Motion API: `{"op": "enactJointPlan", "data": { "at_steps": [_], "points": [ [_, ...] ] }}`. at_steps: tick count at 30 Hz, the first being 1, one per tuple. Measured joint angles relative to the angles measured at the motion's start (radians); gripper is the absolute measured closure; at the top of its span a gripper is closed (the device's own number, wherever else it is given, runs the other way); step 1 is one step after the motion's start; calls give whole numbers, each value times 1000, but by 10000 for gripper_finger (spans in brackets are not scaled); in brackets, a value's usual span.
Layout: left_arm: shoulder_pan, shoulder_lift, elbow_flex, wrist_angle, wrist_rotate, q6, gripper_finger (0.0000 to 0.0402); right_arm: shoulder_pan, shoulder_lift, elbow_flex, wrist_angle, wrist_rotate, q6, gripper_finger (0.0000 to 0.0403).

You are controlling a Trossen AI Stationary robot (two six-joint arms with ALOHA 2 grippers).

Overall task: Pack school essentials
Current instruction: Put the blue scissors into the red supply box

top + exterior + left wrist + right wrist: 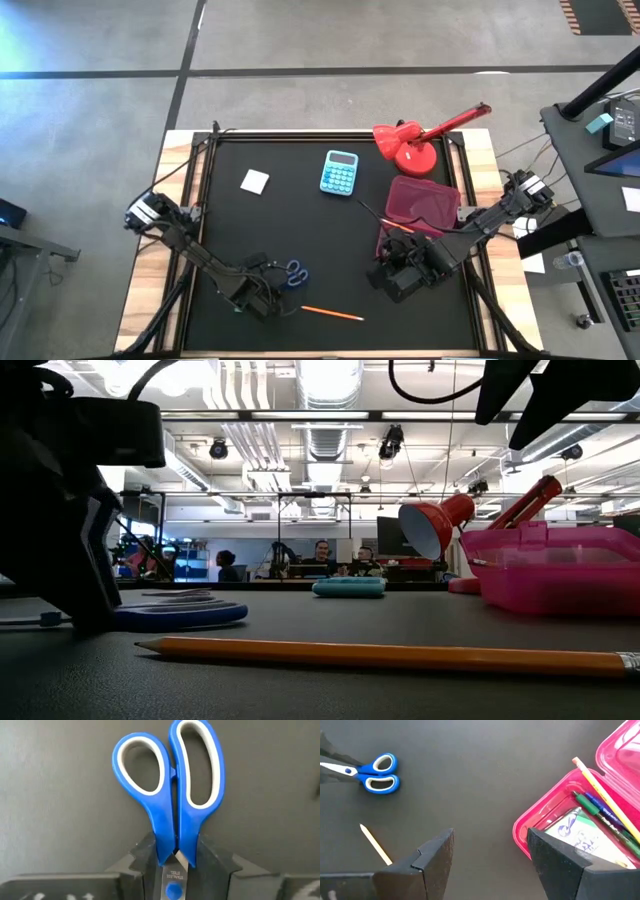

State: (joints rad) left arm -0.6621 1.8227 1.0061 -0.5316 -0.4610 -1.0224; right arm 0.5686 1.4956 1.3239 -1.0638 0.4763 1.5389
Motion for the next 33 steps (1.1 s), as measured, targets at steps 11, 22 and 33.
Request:
{"op": "enactJointPlan", "data": {
  "at_steps": [11, 22, 33],
  "points": [
    [28, -130, -5, 6, -125, 72, 305, 0, 0, 0, 71, -2, -20, 163],
    [84, -253, 23, 134, -185, 188, 305, -57, -2, 0, 297, -7, -104, 163],
    [109, -254, 68, 185, -209, 301, 305, -142, -4, 0, 630, -78, -284, 163]
  ]
}}
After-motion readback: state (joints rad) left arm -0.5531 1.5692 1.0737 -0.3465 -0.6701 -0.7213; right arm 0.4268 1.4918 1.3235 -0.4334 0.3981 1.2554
